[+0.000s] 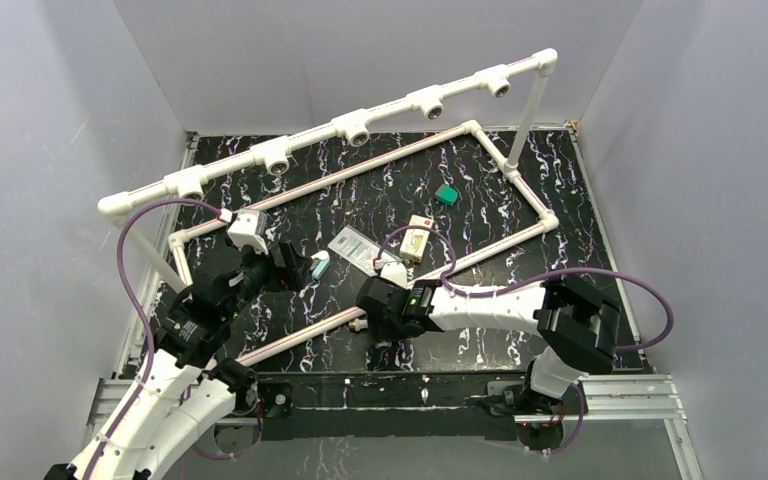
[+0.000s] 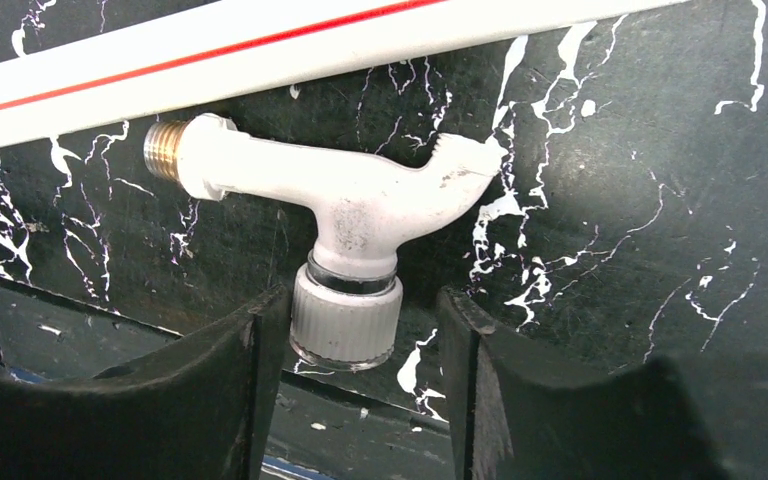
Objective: Install the water faucets
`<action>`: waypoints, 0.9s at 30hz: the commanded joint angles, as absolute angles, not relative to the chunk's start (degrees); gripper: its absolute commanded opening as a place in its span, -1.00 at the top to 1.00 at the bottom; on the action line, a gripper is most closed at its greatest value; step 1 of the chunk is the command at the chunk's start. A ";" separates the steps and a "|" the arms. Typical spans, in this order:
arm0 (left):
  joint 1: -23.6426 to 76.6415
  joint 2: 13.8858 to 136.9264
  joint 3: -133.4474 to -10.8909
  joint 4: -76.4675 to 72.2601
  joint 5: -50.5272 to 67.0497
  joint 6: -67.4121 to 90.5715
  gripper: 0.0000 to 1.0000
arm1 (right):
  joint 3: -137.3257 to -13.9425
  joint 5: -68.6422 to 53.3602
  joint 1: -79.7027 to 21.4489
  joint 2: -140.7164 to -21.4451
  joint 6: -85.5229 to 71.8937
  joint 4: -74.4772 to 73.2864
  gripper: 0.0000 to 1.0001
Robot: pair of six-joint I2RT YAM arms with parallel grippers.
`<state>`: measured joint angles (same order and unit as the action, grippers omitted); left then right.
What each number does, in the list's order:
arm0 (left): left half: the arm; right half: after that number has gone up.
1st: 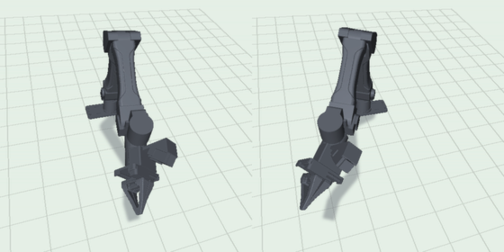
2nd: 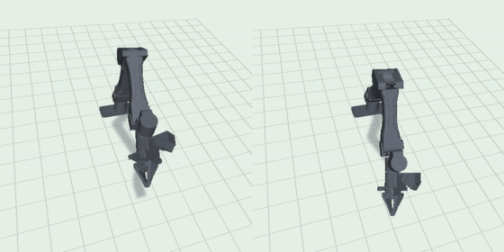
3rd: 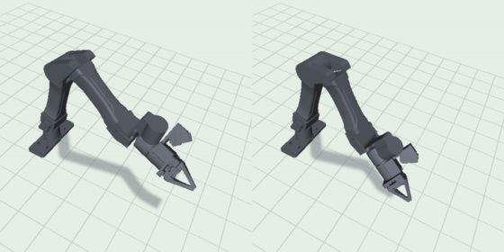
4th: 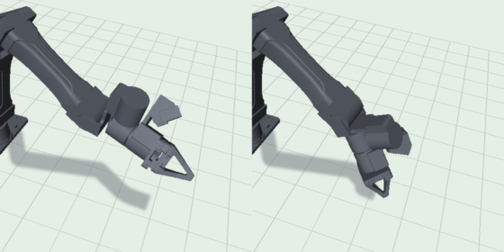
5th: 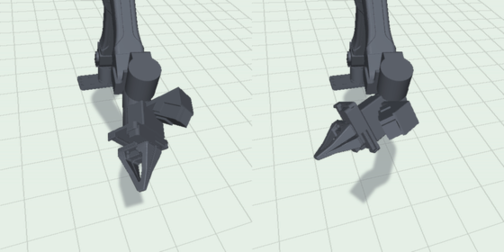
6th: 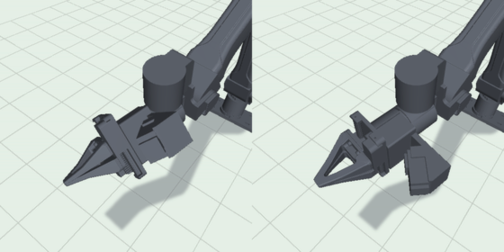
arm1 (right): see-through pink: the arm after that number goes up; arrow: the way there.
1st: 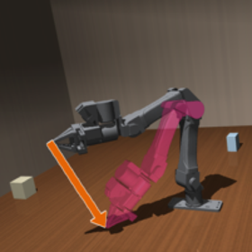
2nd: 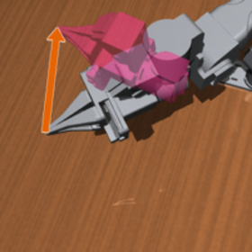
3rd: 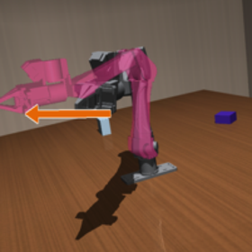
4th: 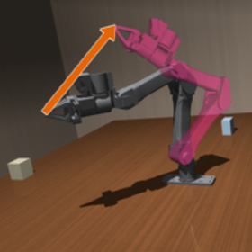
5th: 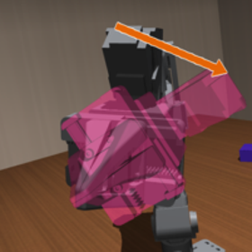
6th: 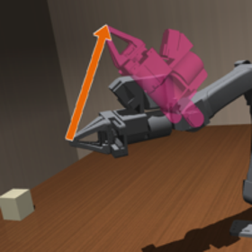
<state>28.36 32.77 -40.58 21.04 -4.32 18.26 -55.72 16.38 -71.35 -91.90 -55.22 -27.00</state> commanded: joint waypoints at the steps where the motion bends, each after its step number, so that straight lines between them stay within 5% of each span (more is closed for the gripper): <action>1: 28.53 33.13 -40.89 21.41 -5.19 18.63 -0.60 | -58.20 17.97 -72.26 -93.06 -55.96 -27.66 -0.22; 9: 28.48 33.48 -41.02 21.62 -4.64 18.63 -0.60 | -58.92 18.59 -73.20 -95.11 -56.75 -29.62 0.04; 15: 28.52 33.57 -40.96 21.69 -3.46 19.61 -0.60 | -58.05 20.03 -73.73 -92.64 -57.78 -31.82 0.97; 27: 28.48 33.85 -40.52 23.06 8.77 30.34 -0.59 | -53.74 20.14 -73.74 -78.58 -58.41 -33.35 0.97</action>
